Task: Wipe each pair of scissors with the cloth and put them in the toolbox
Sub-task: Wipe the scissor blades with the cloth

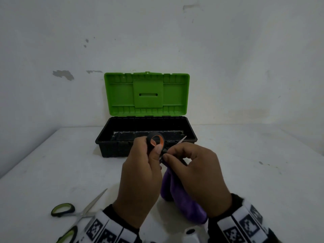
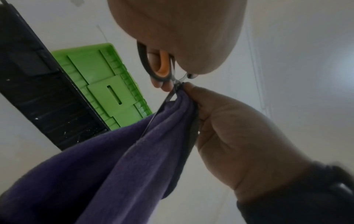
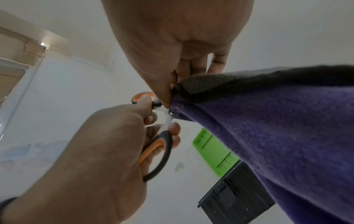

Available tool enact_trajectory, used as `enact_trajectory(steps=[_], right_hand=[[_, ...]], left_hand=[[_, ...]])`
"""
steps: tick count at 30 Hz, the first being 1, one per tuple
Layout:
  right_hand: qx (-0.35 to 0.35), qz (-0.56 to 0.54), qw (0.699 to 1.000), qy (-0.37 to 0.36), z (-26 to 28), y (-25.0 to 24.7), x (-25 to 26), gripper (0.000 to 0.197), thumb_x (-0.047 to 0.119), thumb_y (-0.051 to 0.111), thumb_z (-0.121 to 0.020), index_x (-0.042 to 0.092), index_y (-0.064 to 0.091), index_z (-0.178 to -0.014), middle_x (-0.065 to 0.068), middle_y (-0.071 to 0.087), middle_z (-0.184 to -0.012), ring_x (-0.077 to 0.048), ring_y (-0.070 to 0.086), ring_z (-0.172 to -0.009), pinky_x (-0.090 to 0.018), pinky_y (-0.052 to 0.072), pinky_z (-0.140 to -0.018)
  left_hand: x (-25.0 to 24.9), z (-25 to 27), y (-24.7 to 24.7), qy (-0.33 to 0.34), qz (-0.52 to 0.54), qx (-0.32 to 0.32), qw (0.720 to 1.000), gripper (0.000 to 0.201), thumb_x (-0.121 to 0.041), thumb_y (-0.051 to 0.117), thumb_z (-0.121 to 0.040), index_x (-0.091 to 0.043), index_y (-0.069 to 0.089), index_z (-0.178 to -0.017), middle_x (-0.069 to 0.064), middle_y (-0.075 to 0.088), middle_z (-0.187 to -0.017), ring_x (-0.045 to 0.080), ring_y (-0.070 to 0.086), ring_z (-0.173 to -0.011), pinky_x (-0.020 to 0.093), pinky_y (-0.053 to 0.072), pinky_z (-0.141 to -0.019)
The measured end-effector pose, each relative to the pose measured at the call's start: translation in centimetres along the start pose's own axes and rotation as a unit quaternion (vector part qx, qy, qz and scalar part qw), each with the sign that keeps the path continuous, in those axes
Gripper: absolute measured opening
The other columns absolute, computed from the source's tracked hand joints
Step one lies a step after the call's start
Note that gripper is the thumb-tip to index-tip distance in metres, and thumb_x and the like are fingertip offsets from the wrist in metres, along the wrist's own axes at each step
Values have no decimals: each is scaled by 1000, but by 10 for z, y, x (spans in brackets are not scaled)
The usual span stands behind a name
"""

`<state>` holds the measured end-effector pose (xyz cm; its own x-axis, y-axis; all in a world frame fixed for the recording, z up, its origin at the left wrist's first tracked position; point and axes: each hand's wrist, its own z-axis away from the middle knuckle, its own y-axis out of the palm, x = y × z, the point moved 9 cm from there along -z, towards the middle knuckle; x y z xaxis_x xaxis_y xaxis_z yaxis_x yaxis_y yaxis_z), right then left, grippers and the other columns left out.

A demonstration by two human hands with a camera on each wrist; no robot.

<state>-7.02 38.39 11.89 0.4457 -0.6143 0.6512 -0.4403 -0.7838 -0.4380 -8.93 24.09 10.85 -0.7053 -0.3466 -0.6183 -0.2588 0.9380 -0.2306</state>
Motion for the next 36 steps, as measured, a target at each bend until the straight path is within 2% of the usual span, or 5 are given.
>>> enact_trajectory(steps=[6,12,16,20,36], right_hand=[[-65,-10,996,65,-10,-17,-24,11,21,80,-80,26,74,-72,13,71,-64,-2,66,-62,-8,45,-58],[-28,-11,998,61,-4,-10,-16,9,24,80,-81,25,75,-74,14,71,-66,-2,66,-66,-10,47,-63],[-71,-61,990,109,-6,-18,-35,11,23,80,-81,24,73,-72,9,72,-63,-6,67,-56,-18,50,-54],[-37,-65,990,115,-3,-11,-30,8,24,80,-82,23,74,-76,9,73,-67,-7,69,-61,-17,54,-58],[-75,-115,978,156,-5,-25,-47,10,21,79,-82,16,74,-76,3,74,-65,-12,71,-60,-23,57,-57]], left_hand=[[-10,1,1,60,-20,12,998,14,-39,41,-98,-27,47,-101,-4,59,-82,12,62,-64,35,55,-47],[-12,1,-1,85,-33,6,996,21,-44,38,-100,-25,47,-102,-2,61,-81,12,65,-60,31,54,-46],[-11,3,2,97,-50,21,994,25,-46,35,-101,-23,46,-102,1,61,-80,13,64,-58,31,53,-45],[-10,4,-2,103,-47,22,993,29,-48,33,-101,-23,46,-103,1,62,-80,13,65,-59,30,54,-45],[-13,10,-3,124,-66,24,990,32,-48,33,-102,-19,45,-104,6,64,-78,14,66,-56,25,51,-45]])
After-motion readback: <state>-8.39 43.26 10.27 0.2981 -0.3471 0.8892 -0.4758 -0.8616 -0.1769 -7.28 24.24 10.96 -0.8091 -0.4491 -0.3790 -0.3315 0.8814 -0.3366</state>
